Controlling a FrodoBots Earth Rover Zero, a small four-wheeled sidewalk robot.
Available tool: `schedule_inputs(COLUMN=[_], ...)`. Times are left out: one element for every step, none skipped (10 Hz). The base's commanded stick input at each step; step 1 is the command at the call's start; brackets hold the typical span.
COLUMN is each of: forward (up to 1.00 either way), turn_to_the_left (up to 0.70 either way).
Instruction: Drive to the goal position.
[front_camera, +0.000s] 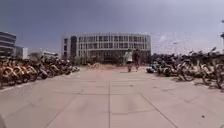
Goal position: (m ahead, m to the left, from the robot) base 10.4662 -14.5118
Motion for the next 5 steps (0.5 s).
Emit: schedule_inputs(forward=[0.7,0.7,0.7,0.7,0.7], turn_to_the_left=[0.01,0.01,0.01,0.01,0.01])
